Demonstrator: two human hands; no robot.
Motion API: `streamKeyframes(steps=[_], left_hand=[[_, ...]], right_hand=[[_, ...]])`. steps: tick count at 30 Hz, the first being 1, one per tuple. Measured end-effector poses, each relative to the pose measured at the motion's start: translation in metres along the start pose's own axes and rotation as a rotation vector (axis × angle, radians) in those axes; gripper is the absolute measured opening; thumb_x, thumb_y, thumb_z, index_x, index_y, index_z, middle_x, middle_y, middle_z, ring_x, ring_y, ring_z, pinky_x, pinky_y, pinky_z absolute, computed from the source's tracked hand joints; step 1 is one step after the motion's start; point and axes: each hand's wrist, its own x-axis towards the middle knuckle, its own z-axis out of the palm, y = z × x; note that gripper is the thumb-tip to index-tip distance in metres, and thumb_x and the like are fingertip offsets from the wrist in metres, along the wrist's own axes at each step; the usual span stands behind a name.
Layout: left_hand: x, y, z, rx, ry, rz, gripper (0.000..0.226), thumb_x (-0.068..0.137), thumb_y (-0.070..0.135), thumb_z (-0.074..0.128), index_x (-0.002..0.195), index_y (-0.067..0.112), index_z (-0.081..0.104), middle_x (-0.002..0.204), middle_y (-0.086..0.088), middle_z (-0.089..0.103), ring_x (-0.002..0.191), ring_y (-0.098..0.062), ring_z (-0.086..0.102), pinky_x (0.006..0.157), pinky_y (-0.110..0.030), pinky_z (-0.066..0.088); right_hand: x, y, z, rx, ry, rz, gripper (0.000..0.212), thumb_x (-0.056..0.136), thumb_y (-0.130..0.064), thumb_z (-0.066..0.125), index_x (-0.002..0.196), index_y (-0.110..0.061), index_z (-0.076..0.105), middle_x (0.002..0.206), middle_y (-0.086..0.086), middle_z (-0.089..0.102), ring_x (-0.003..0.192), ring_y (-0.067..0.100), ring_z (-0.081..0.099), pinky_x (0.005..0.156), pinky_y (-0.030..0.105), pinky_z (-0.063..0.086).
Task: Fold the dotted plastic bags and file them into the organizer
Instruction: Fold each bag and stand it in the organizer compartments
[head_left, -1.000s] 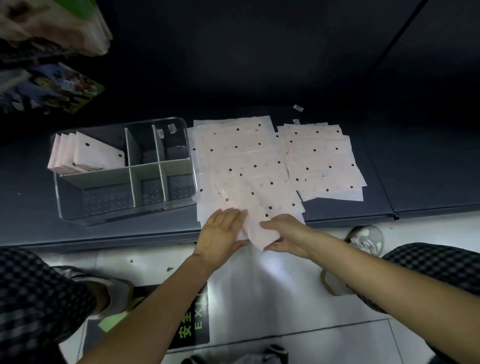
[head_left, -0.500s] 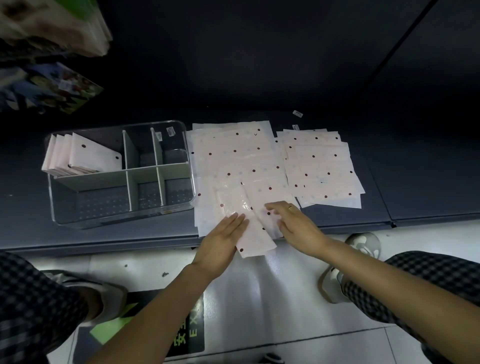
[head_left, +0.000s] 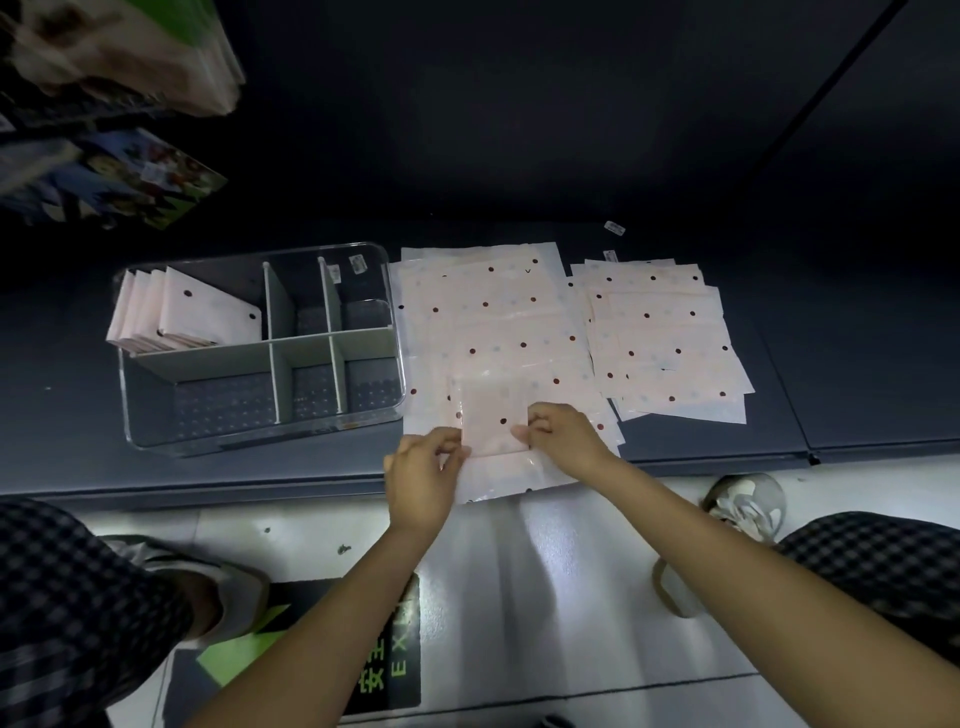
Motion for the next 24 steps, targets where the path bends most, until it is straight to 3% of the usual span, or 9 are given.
streamKeyframes(steps=[6, 10, 12, 14, 16, 18, 21, 22, 24], left_hand=[[-0.004, 0.022, 0.000, -0.055, 0.020, -0.158, 0.023, 0.087, 0.014, 0.063, 0.108, 0.013, 0.053, 0.089, 0.004, 0.065, 0.101, -0.024, 0.054, 0.091, -0.041, 0.041], [-0.017, 0.020, 0.003, 0.211, 0.023, 0.334, 0.038, 0.078, -0.004, 0.060, 0.115, 0.005, 0.059, 0.120, -0.011, 0.059, 0.115, -0.032, 0.052, 0.097, -0.041, 0.041], [-0.023, 0.015, 0.008, 0.421, -0.128, 0.592, 0.044, 0.086, 0.008, 0.058, 0.130, 0.006, 0.054, 0.142, -0.015, 0.046, 0.134, -0.033, 0.040, 0.112, -0.045, 0.030], [-0.024, 0.006, 0.012, 0.618, -0.297, 0.596, 0.061, 0.100, 0.036, 0.038, 0.150, 0.009, 0.016, 0.157, -0.014, 0.005, 0.146, -0.029, 0.005, 0.119, -0.043, 0.001], [-0.021, -0.005, 0.013, 0.741, -0.396, 0.528, 0.074, 0.098, 0.054, 0.021, 0.145, 0.013, -0.019, 0.151, -0.012, -0.025, 0.143, -0.026, -0.020, 0.115, -0.037, -0.016], [-0.019, -0.011, 0.011, 0.809, -0.409, 0.525, 0.079, 0.094, 0.063, 0.017, 0.141, 0.018, -0.029, 0.147, -0.016, -0.033, 0.139, -0.028, -0.028, 0.115, -0.037, -0.018], [-0.017, -0.014, 0.010, 0.836, -0.421, 0.533, 0.085, 0.089, 0.070, 0.019, 0.140, 0.025, -0.032, 0.146, -0.021, -0.035, 0.134, -0.031, -0.035, 0.114, -0.040, -0.018], [-0.017, -0.015, 0.010, 0.834, -0.417, 0.535, 0.086, 0.088, 0.071, 0.020, 0.139, 0.027, -0.033, 0.145, -0.022, -0.035, 0.133, -0.032, -0.037, 0.113, -0.040, -0.018], [-0.017, -0.014, 0.011, 0.830, -0.419, 0.532, 0.088, 0.087, 0.072, 0.023, 0.139, 0.029, -0.034, 0.145, -0.022, -0.036, 0.131, -0.033, -0.039, 0.112, -0.040, -0.020]], right_hand=[[0.014, -0.009, 0.007, -0.102, 0.029, 0.109, 0.044, 0.089, -0.024, 0.061, 0.057, -0.018, 0.031, 0.056, -0.002, 0.033, 0.059, 0.016, 0.033, 0.060, 0.028, 0.026], [0.017, -0.010, 0.011, -0.137, 0.066, 0.133, 0.048, 0.088, -0.026, 0.062, 0.054, -0.019, 0.029, 0.053, -0.004, 0.033, 0.054, 0.013, 0.032, 0.063, 0.029, 0.029], [0.018, -0.011, 0.011, -0.142, 0.076, 0.138, 0.048, 0.088, -0.025, 0.063, 0.053, -0.020, 0.030, 0.052, -0.004, 0.033, 0.054, 0.013, 0.033, 0.063, 0.029, 0.029], [0.019, -0.013, 0.010, -0.156, 0.071, 0.147, 0.047, 0.088, -0.025, 0.063, 0.053, -0.019, 0.031, 0.053, -0.003, 0.033, 0.059, 0.018, 0.037, 0.063, 0.029, 0.029], [0.019, -0.014, 0.009, -0.164, 0.042, 0.152, 0.042, 0.088, -0.025, 0.062, 0.056, -0.016, 0.037, 0.058, -0.001, 0.038, 0.067, 0.020, 0.041, 0.061, 0.029, 0.030], [0.018, -0.015, 0.007, -0.099, 0.067, 0.143, 0.023, 0.087, -0.025, 0.064, 0.070, -0.012, 0.054, 0.071, 0.002, 0.051, 0.073, 0.017, 0.047, 0.066, 0.027, 0.035], [0.010, -0.021, 0.006, 0.223, 0.347, 0.041, 0.013, 0.086, -0.014, 0.066, 0.097, -0.011, 0.062, 0.085, -0.002, 0.061, 0.075, 0.006, 0.054, 0.074, 0.019, 0.040], [0.009, -0.024, 0.006, 0.321, 0.355, -0.024, 0.011, 0.087, -0.009, 0.063, 0.098, -0.012, 0.062, 0.086, -0.001, 0.062, 0.073, 0.002, 0.055, 0.073, 0.016, 0.042], [0.009, -0.034, 0.010, 0.475, 0.115, -0.090, 0.016, 0.091, -0.002, 0.054, 0.101, -0.010, 0.063, 0.090, 0.007, 0.066, 0.076, 0.006, 0.061, 0.073, 0.013, 0.049]])
